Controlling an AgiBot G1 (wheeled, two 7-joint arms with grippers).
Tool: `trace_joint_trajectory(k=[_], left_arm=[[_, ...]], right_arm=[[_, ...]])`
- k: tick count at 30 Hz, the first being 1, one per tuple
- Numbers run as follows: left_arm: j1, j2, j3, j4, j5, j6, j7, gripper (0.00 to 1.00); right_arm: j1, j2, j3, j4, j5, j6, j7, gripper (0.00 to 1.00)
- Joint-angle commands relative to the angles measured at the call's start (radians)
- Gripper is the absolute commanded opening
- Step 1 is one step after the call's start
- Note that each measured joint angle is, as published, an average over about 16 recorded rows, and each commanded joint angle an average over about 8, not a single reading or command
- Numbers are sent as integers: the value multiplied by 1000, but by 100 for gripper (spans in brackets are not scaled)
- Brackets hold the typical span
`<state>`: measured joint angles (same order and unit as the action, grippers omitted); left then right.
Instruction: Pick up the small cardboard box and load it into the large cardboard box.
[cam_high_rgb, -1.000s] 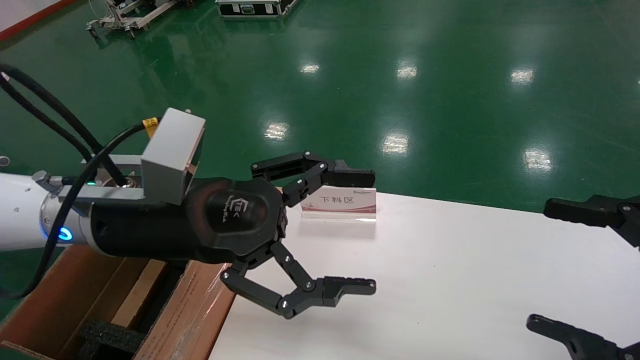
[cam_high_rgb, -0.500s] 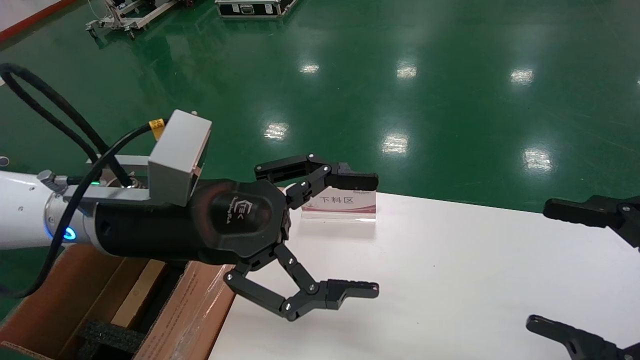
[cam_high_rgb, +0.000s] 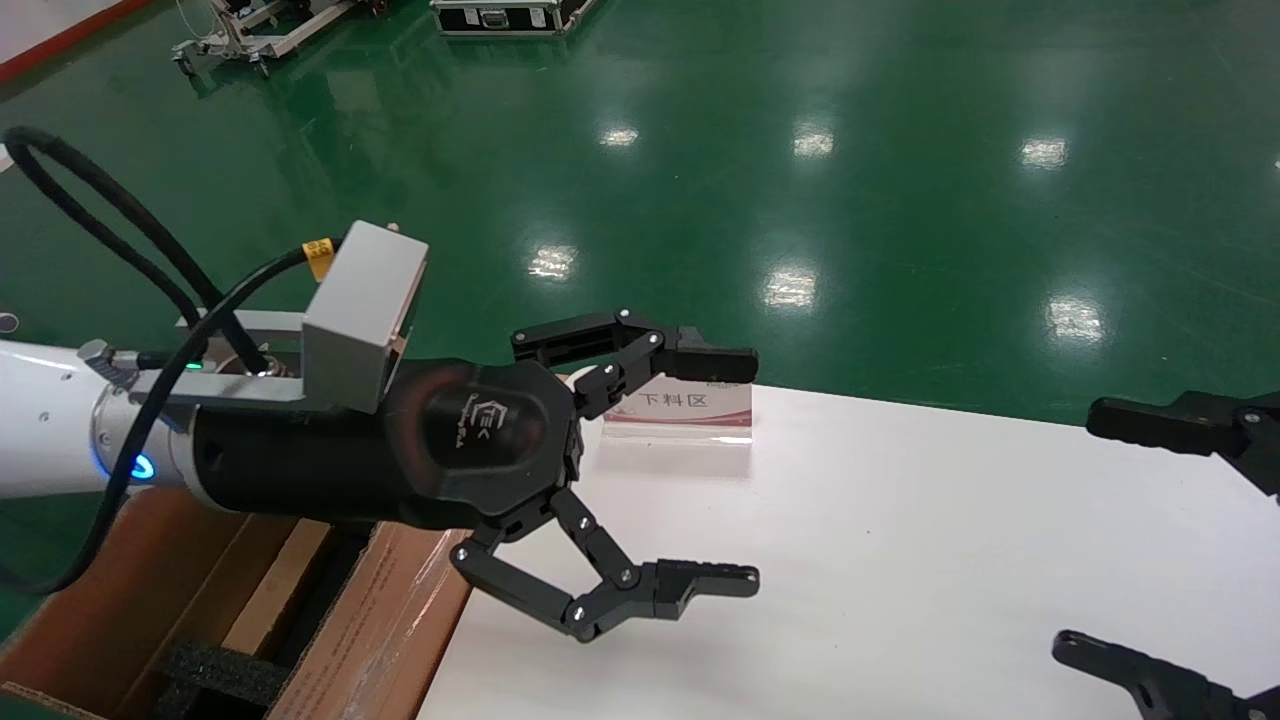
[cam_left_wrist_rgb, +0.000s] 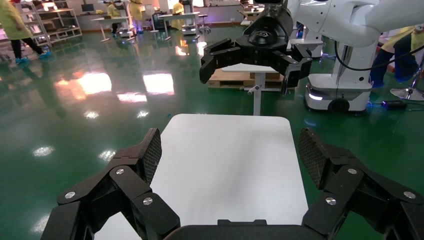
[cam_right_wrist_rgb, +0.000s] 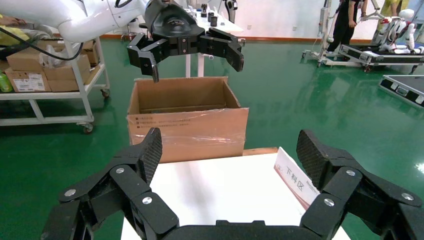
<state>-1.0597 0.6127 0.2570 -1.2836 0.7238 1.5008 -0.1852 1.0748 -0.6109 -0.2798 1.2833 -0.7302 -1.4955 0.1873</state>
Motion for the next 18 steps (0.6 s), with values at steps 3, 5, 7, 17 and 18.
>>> trace_joint_trajectory(k=[3, 5, 7, 17, 18], left_arm=[[-2, 0, 3, 0, 1, -1, 0, 100], [-3, 0, 4, 0, 1, -1, 0, 100], [-3, 0, 5, 0, 2, -1, -1, 100], [-8, -1, 12, 0, 3, -3, -1, 100], [-8, -1, 12, 0, 4, -3, -1, 100]], right_arm=[[0, 0, 0, 0, 0, 0, 0, 100], [0, 0, 0, 0, 0, 0, 0, 100], [0, 0, 0, 0, 0, 0, 0, 100], [0, 0, 0, 0, 0, 0, 0, 100], [0, 0, 0, 0, 0, 0, 0, 100]])
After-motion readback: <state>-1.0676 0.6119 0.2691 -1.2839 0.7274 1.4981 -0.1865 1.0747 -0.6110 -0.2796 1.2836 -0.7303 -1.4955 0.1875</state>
